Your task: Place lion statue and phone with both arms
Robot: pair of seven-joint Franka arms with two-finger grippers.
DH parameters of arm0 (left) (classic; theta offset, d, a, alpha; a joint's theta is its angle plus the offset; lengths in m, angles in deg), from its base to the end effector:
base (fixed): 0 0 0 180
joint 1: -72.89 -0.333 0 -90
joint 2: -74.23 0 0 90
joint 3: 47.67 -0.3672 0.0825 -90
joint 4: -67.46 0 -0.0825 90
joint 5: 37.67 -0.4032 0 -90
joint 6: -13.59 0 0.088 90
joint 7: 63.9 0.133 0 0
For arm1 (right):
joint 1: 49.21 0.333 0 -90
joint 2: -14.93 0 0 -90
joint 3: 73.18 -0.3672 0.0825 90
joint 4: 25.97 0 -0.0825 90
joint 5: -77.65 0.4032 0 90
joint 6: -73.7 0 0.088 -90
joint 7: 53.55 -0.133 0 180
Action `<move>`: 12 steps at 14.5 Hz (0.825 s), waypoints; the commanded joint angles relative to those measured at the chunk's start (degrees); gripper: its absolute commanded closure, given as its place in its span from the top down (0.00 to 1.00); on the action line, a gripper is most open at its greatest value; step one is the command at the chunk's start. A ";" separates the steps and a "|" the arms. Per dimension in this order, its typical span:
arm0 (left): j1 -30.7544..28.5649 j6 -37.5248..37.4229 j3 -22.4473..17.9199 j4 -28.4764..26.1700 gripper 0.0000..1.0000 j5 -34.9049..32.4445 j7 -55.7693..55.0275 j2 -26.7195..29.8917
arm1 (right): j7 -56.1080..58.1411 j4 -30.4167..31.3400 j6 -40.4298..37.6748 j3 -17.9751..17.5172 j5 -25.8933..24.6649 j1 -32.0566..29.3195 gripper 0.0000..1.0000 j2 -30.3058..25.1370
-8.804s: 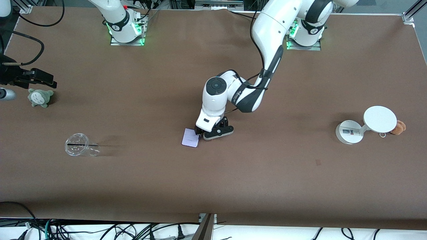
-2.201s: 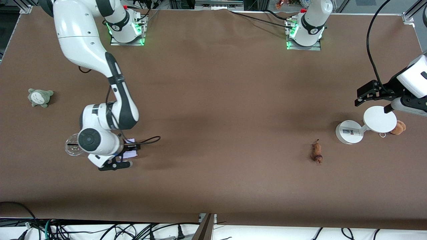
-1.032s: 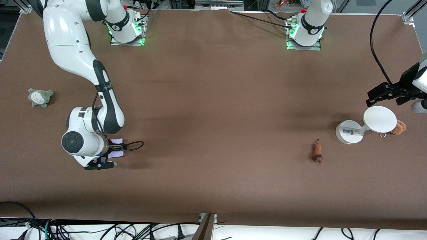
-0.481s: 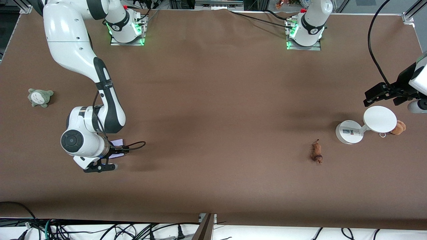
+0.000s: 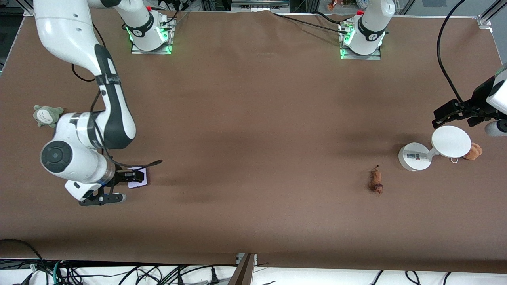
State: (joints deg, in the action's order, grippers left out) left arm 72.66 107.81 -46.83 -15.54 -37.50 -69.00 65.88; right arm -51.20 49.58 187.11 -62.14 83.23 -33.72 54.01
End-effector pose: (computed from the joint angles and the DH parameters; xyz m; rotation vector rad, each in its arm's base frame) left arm 0.6345 -0.0064 0.6289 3.1306 0.1233 0.0780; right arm 0.7748 0.1035 0.3445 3.1036 0.1883 -0.0132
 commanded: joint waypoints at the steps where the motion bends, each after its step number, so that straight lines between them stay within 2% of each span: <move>1: 0.23 -1.14 0.04 2.14 1.00 -1.58 -0.61 -0.96 | 0.72 -4.18 -9.23 0.04 0.04 -0.54 1.00 -3.82; 7: 0.23 -1.14 0.04 2.14 1.00 -1.58 -0.70 -0.96 | -0.33 -3.93 -22.16 1.44 -0.57 -1.07 1.00 -14.36; 12: 0.32 -1.14 0.04 2.40 1.00 -1.58 -0.61 -0.96 | -0.15 3.97 -24.90 0.48 -0.75 -4.67 1.00 -27.80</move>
State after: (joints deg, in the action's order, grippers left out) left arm 72.66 107.81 -46.83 -15.08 -37.51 -69.13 65.64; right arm -51.24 46.94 162.03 -60.40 83.16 -36.15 33.99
